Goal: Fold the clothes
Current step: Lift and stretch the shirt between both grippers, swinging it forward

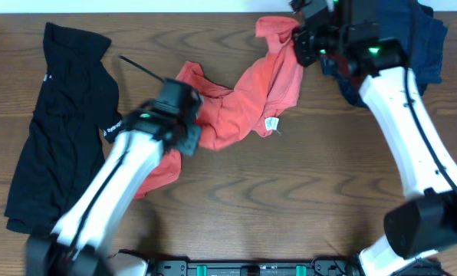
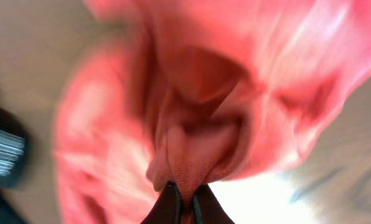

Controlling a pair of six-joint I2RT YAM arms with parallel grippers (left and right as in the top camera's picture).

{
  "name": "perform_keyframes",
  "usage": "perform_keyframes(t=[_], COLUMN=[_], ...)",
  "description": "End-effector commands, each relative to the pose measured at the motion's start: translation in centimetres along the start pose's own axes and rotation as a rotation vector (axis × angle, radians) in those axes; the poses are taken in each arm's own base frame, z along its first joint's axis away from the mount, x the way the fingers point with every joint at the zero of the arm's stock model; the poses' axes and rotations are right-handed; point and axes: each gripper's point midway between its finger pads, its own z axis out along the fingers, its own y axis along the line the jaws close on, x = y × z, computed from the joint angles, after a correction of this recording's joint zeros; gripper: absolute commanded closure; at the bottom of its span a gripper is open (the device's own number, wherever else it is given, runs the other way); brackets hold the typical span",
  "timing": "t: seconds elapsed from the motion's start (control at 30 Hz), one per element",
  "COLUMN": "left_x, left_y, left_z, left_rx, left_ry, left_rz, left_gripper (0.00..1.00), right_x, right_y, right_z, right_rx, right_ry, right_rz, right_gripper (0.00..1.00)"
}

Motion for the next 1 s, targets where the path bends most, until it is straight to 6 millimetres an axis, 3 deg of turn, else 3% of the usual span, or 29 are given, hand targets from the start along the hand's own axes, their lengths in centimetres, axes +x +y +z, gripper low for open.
perform_keyframes(t=[0.0,0.1,0.27,0.53,0.7,0.97], left_x=[-3.8,-5.5,-6.3,-6.4,-6.2,-3.7], left_y=[1.9,4.0,7.7,11.4,11.3,8.9], left_z=[-6.8,-11.7,-18.4,-25.9,-31.3,-40.8], left_rx=[-0.047,-0.109,-0.241,-0.359,-0.388,-0.386], left_ry=[-0.221,-0.378,-0.588,-0.843,-0.969,-1.145], left_rz=[-0.059,-0.108,-0.195,-0.329,-0.335,-0.317], left_gripper=[0.94,0.94,0.94,0.94,0.93,0.94], right_x=[-2.5,-2.6,-3.1,-3.7,-3.8,-4.4], right_y=[-1.6,-2.3,-3.1,-4.4,-4.2,-0.5], right_z=[-4.9,-6.9,-10.4,-15.4,-19.5,-27.2], right_rx=[0.062,0.088,0.129,0.201,0.243,0.268], right_ry=[-0.090,-0.101,-0.133,-0.196,-0.236,-0.360], right_rz=[0.031,0.044,0.054,0.064,0.066,0.067], right_gripper=[0.99,0.99,0.99,0.99,0.99,0.99])
